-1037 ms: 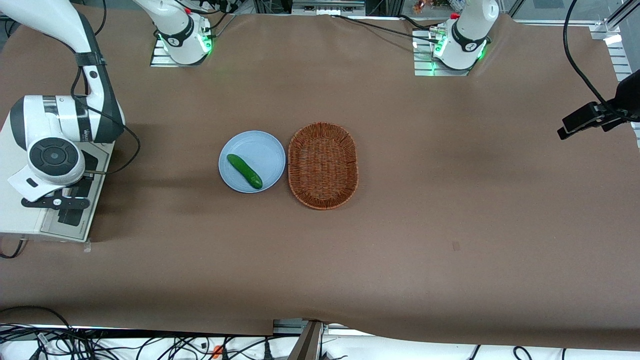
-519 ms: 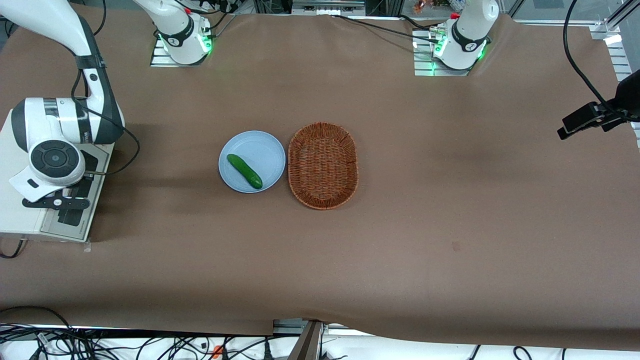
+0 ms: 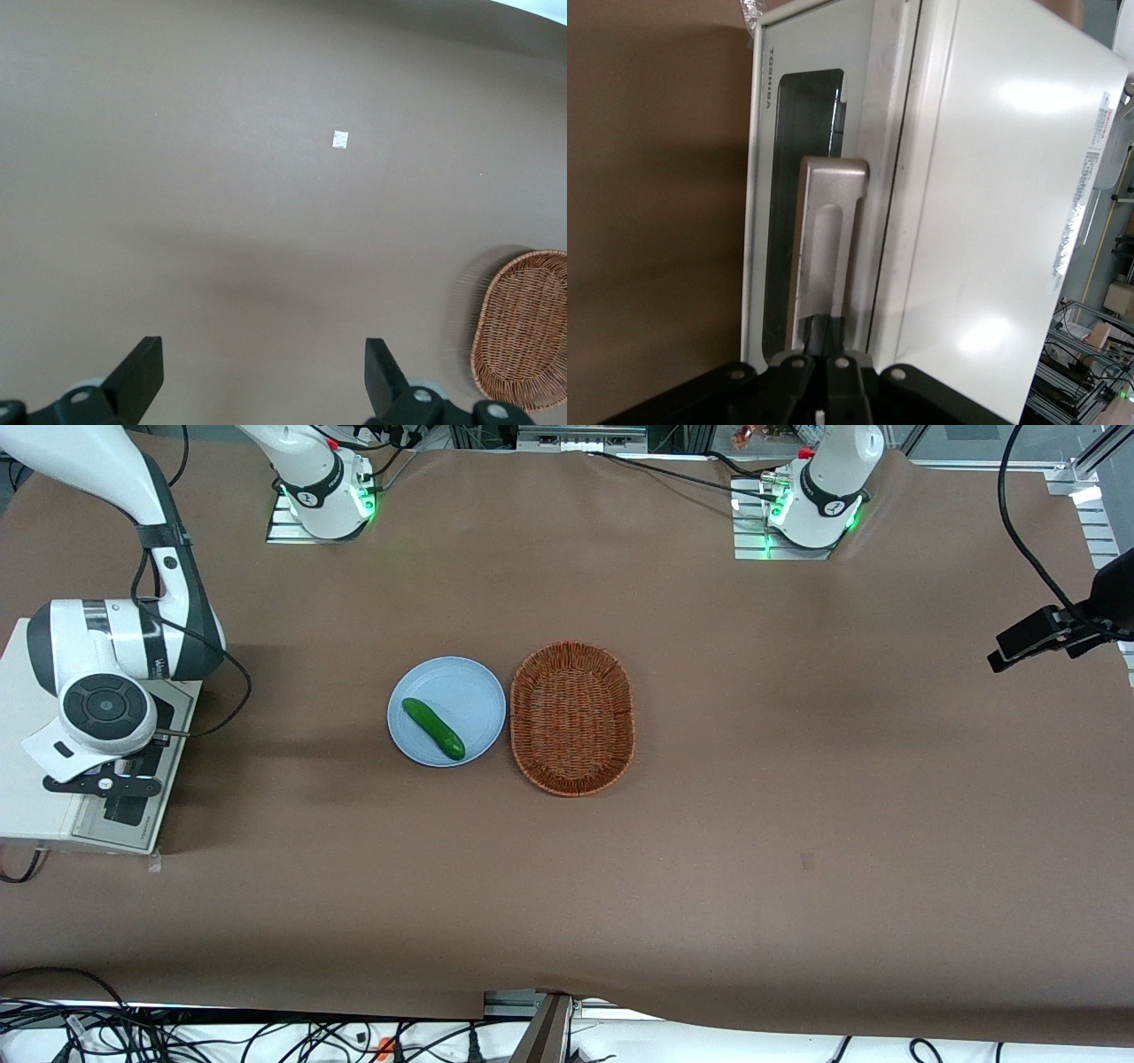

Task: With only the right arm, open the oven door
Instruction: 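Pull the handle outward and down with the right gripper, swinging the door open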

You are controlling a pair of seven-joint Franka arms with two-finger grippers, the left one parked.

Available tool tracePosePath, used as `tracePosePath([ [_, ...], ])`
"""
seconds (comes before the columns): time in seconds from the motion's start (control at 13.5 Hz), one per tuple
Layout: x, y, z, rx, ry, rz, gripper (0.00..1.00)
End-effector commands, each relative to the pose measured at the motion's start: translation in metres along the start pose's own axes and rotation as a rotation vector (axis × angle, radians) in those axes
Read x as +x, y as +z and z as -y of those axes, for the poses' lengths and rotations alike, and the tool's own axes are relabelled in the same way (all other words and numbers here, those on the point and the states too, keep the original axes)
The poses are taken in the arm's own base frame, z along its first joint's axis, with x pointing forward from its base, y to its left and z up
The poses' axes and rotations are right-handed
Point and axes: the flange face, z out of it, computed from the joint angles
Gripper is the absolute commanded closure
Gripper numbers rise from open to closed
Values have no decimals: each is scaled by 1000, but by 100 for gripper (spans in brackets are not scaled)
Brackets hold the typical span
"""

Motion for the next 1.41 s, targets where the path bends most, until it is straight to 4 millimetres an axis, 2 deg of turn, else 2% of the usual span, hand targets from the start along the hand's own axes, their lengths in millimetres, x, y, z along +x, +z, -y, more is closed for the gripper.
tracePosePath([
  [0.0,2,22,26,32,20,3,100],
  [0.3,6,13,52,113,24,-1,100],
  [0.52,11,16,72,127,-1,-11,100],
  [0.67,17,26,90,144,-20,-37,100],
  [0.89,25,53,113,168,-45,-59,100],
  [1.11,25,66,122,173,-54,-48,100],
  [1.33,23,71,134,220,-47,-36,100],
])
